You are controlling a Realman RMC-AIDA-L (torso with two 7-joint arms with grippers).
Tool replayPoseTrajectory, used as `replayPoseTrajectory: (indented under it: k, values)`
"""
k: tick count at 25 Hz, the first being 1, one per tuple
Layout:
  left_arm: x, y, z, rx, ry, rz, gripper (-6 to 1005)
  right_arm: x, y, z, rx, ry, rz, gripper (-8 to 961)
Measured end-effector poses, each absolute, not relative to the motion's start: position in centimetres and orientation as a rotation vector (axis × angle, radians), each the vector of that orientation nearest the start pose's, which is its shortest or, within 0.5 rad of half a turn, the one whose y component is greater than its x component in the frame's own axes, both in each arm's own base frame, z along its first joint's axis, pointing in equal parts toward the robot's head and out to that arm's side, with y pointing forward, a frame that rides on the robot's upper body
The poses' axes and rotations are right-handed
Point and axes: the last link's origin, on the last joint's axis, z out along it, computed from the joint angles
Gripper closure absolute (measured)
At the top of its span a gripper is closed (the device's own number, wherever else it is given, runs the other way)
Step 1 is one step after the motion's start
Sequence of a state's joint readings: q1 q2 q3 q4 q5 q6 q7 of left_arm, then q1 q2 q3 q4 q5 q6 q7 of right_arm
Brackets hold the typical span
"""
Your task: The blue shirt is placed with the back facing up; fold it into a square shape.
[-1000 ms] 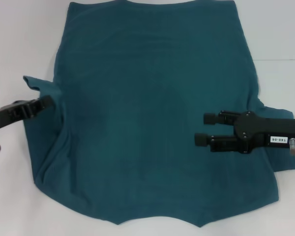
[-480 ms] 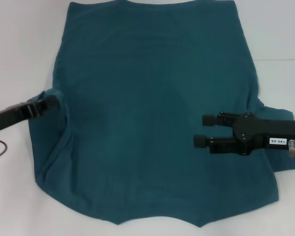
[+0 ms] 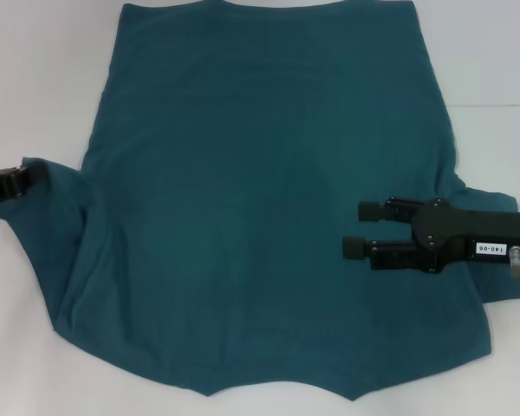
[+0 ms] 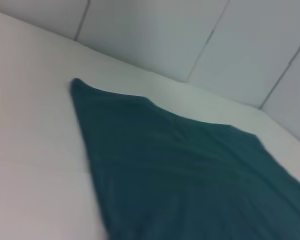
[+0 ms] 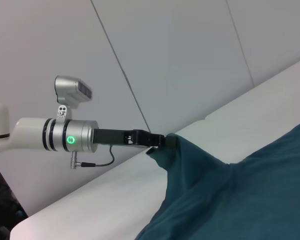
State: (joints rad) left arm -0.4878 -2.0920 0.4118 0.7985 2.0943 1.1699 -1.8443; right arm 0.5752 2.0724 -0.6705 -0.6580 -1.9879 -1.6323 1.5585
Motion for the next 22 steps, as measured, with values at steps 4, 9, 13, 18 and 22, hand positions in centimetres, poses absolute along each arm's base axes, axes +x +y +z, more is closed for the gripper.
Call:
replayPoseTrajectory:
  k: [4, 9, 13, 18, 22]
  values:
    - [-34.5, 36.6, 7.4, -1.924, -1.191, -0.553, 992, 24.1, 33.6, 0.5, -2.759, 0.804, 0.822, 43]
    - [-35.0, 37.3, 7.7, -1.899, -1.14, -0.465, 992, 24.1, 33.6, 0.5, -2.759, 0.81, 0.822, 43]
    - [-35.0, 37.5, 7.8, -1.897, -1.105, -0.445, 993, 24.1, 33.6, 0.5, -2.759, 0.811, 0.823, 44]
    - [-34.5, 38.0, 7.8, -1.907, -1.075, -0.449, 993, 24.1, 33.6, 0.4, -2.759, 0.812, 0.824, 44]
    - [-34.2, 38.4, 7.9, -1.909, -1.049, -0.443, 993, 24.1, 33.6, 0.4, -2.759, 0.812, 0.824, 44]
